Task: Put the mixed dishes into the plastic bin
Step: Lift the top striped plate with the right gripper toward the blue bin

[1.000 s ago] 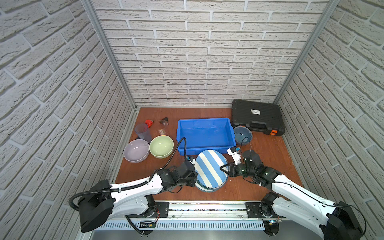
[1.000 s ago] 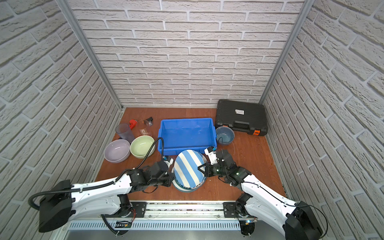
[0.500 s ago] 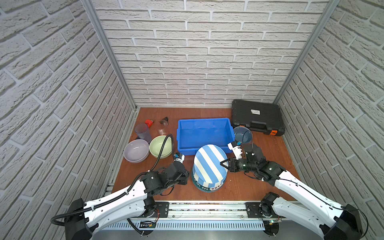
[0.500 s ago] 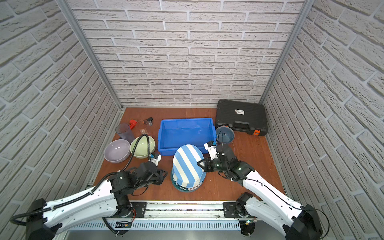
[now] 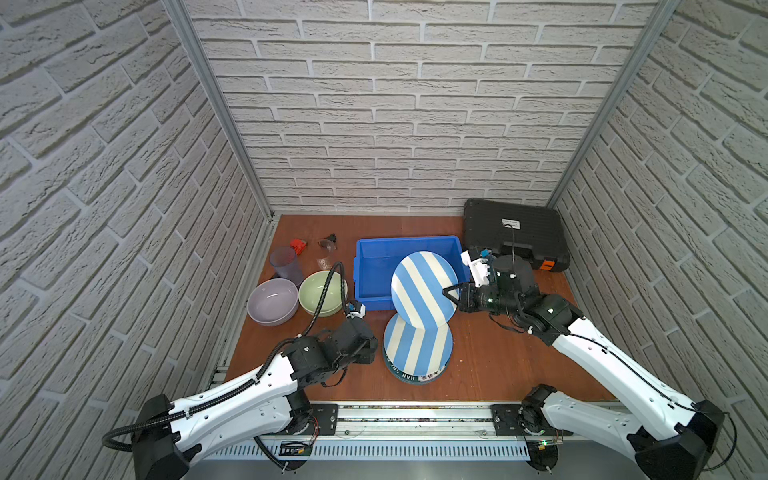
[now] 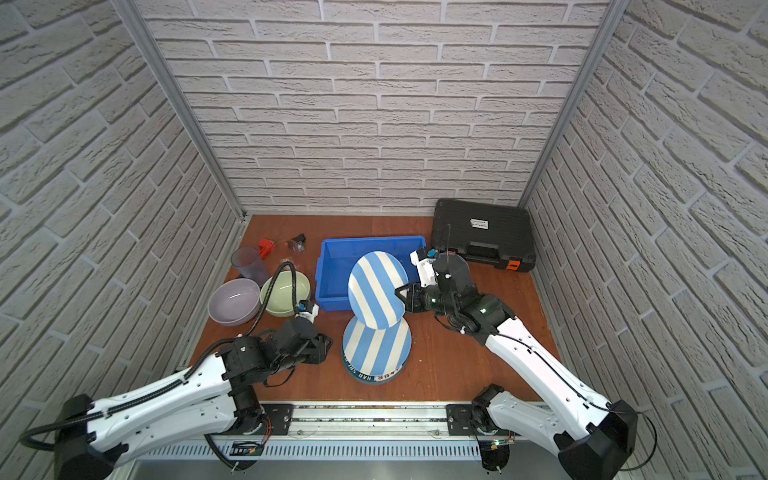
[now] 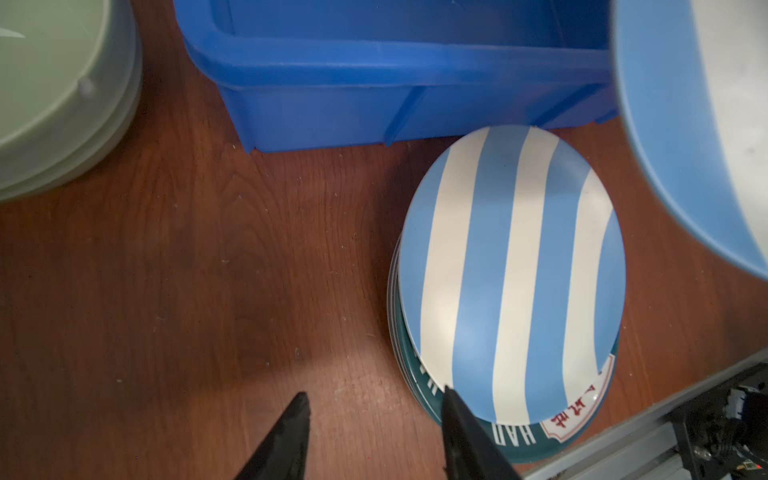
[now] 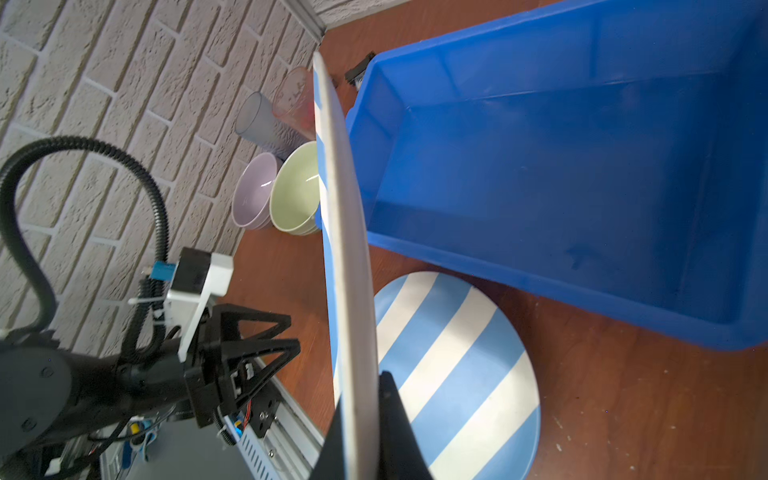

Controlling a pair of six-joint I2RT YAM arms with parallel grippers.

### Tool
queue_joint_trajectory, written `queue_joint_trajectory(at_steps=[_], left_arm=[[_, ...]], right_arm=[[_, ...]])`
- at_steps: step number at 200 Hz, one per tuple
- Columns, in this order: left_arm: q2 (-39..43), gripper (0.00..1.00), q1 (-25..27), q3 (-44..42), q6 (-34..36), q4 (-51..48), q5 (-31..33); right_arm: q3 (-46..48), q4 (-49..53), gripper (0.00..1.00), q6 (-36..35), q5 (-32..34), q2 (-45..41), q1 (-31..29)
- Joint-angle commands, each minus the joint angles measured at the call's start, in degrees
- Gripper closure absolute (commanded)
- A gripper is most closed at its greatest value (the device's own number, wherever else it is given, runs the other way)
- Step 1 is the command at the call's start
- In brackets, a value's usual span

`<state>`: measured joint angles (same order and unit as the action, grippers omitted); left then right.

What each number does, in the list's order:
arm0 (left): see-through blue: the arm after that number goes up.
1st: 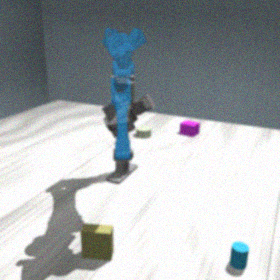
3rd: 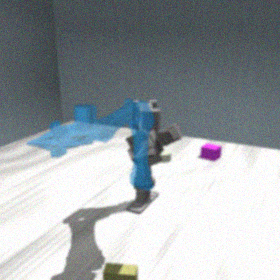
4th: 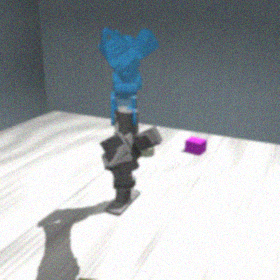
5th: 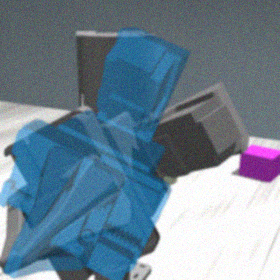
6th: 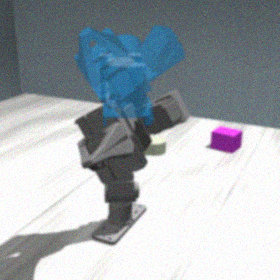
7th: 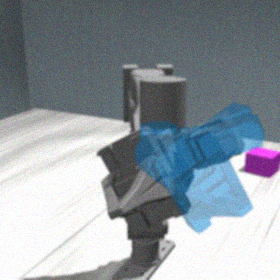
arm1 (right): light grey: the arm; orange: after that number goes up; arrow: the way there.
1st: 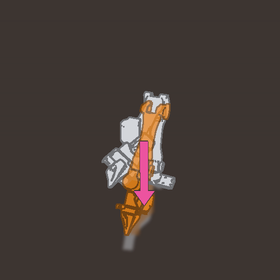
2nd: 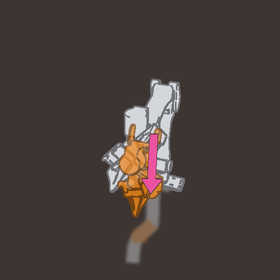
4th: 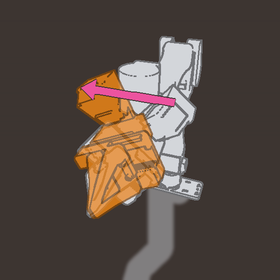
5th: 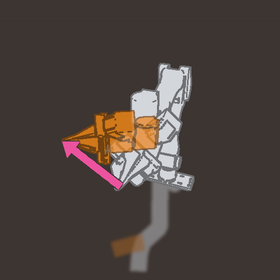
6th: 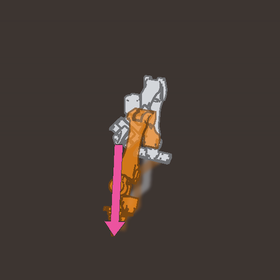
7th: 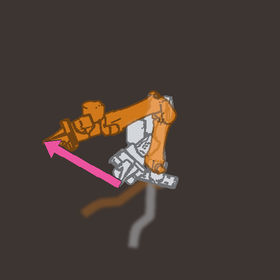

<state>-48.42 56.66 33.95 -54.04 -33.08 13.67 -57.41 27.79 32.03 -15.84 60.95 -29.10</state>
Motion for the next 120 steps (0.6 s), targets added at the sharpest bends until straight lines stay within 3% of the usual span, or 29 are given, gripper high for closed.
queue_joint_trajectory(at_steps=[1, 22, 40, 82, 120], left_arm=[[-0.01, 0.48, -0.5, 2.23, 0.34, -1.9, 2.82], [1.07, 0.48, -0.74, 3.24, -0.21, -4.5, 4.41], [2.33, 0.41, -2.61, 4.91, -1.83, -8.4, 5.84], [3.7, 0.38, -12.99, 11.92, 3.49, -9.87, 3.19], [-1.19, 0.43, -24.67, 16.81, 10.54, -7.3, -6.17]], right_arm=[[-3.57, -2.63, 0.94, -1.73, 3.39, 2.61, 1.88], [-5.94, -5.24, 0.94, -1.36, 2.93, 6.92, 3.24], [-8.48, -7.03, 0.94, -1.62, 2.7, 11.22, 3.44], [-12.47, -14.46, 0.94, -0.59, -1.91, 22.2, 3.47], [-14.67, -20.14, 0.94, 2.02, -5.13, 30.35, 3.5]])
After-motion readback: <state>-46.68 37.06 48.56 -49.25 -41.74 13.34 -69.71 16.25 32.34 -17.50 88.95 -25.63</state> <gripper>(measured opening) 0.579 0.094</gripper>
